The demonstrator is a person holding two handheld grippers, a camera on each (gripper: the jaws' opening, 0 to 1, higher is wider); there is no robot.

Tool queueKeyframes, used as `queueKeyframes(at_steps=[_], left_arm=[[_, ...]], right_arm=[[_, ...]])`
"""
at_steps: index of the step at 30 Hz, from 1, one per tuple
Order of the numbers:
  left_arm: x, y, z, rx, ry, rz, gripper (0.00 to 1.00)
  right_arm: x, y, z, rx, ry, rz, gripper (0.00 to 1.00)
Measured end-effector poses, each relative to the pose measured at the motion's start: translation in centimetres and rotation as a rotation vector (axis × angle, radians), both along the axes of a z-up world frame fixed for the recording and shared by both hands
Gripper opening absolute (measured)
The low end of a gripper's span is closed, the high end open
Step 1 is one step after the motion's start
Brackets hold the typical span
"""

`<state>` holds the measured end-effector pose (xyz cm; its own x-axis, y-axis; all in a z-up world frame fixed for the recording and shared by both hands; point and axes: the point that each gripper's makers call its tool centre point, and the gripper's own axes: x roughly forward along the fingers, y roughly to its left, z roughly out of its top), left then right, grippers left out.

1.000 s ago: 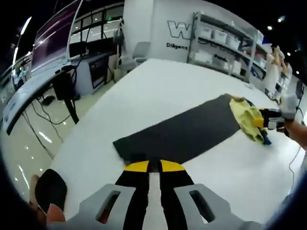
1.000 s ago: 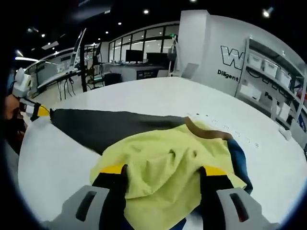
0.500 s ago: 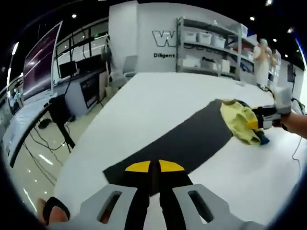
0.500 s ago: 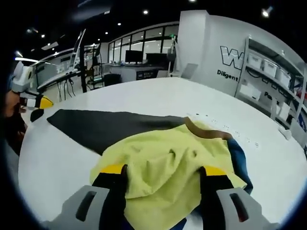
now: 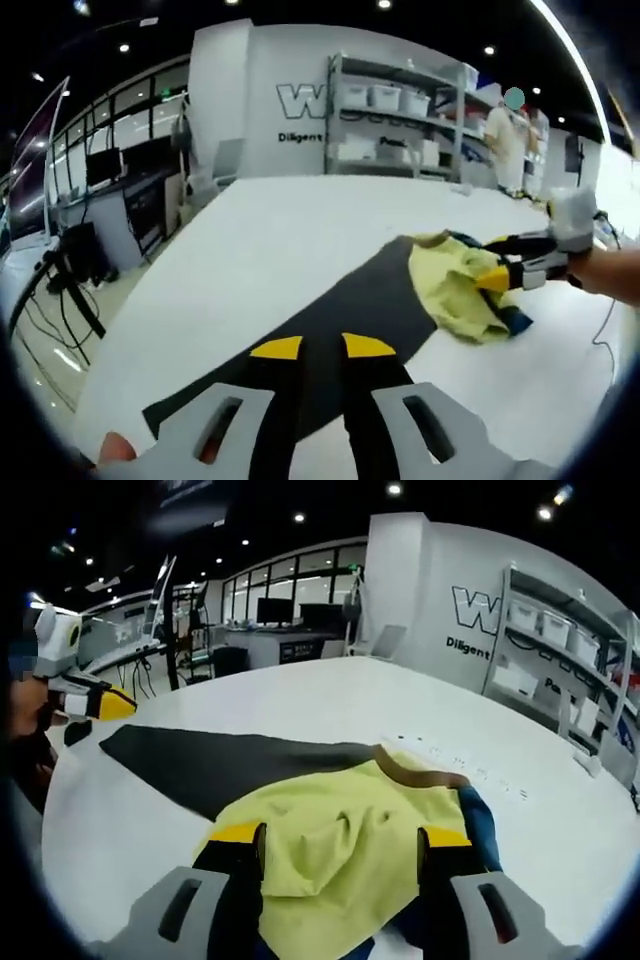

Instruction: Fold the garment on the visible template until the final outline fits inside the template.

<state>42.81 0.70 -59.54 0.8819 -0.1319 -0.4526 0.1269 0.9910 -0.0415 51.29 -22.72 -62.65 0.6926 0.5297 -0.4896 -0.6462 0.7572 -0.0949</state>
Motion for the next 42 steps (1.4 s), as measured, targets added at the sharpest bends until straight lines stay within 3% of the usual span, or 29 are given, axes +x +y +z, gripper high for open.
queueKeyframes(at_steps=[4, 10, 17, 23, 32, 42], left_arm=[[0.8, -2.4, 0.2, -0.019, -0.009, -0.062, 0.15], [2.2, -6.4, 0.2, -0.028, -0.019, -0.153, 0.13], [3.6, -11.8, -0.3, -0.035, -0.006, -0.278, 0.10], [4.5, -14.9, -1.2, -0.032, 0.017, -0.342, 0.08], [5.7, -17.9, -3.2, 0.001, 0.067, -0.407, 0.07], [6.0, -17.7, -5.8, 0.031, 0.136, -0.395, 0.09]], right_arm=[[-0.3, -0.3, 1.0, 0.009, -0.022, -0.002, 0.62], [-0.5, -1.5, 1.8, 0.013, -0.041, -0.016, 0.62], [-1.1, -2.8, 2.3, 0.012, -0.058, -0.030, 0.62], [-1.5, -3.8, 2.5, 0.008, -0.067, -0.036, 0.62], [-1.9, -5.3, 2.4, 0.001, -0.072, -0.051, 0.62], [-2.5, -6.3, 1.8, 0.005, -0.065, -0.067, 0.62]])
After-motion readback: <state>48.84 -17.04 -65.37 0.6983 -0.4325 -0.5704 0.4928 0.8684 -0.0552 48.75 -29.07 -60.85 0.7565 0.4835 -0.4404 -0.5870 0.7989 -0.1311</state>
